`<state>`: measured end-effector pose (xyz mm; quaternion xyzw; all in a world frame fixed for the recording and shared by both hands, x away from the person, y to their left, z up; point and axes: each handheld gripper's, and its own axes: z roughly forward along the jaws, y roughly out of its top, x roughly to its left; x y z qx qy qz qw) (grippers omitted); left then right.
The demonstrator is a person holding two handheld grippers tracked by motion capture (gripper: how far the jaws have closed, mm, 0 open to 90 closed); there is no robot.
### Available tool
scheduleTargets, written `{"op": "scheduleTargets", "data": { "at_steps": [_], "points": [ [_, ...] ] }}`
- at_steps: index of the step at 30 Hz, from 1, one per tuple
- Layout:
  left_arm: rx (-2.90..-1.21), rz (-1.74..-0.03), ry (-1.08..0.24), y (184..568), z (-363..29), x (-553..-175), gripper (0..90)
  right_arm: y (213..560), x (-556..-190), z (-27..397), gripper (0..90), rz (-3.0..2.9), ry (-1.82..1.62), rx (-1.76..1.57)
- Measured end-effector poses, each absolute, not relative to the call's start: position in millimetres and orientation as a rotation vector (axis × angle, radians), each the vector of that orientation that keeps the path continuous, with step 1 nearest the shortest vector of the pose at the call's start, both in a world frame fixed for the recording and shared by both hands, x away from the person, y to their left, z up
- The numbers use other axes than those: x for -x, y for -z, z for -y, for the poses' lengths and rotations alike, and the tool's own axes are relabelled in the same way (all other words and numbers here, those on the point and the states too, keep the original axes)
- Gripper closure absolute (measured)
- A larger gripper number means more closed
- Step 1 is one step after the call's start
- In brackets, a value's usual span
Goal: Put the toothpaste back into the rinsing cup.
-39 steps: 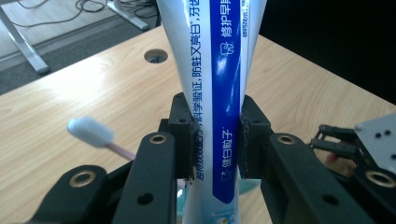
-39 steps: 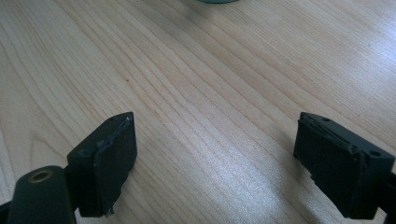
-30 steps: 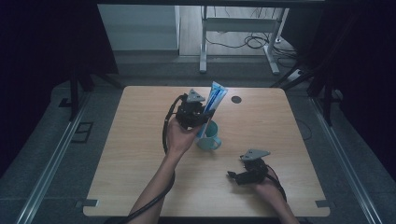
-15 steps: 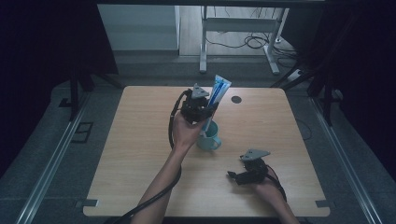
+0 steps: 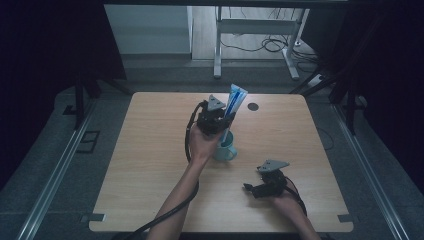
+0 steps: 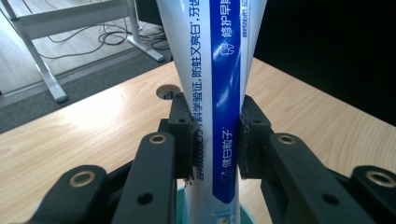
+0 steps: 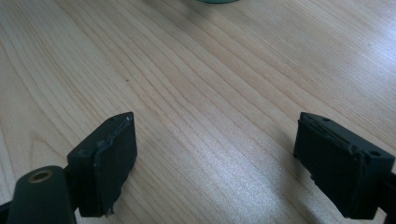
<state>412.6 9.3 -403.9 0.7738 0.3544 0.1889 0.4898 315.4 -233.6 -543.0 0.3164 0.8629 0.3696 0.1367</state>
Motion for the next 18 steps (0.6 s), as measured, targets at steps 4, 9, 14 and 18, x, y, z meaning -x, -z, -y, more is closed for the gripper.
{"op": "scheduleTargets", "data": {
  "at_steps": [4,9,14,18],
  "points": [
    [-1.895,-0.872,-0.446,412.2,-8.4,-414.1,71.6,543.0,-315.5,233.7,13.2,-2.500,-1.068,-0.912],
    [-1.905,-0.891,-0.433,420.3,-7.9,-415.5,71.4,543.1,-315.5,233.7,13.2,-2.500,-1.069,-0.913],
    [-1.916,-0.899,-0.426,425.5,-7.4,-415.3,71.2,543.1,-315.5,233.7,13.2,-2.500,-1.069,-0.912],
    [-1.926,-0.908,-0.419,430.1,-6.7,-414.6,70.9,543.1,-315.5,233.7,13.2,-2.500,-1.069,-0.913]
  ]
}}
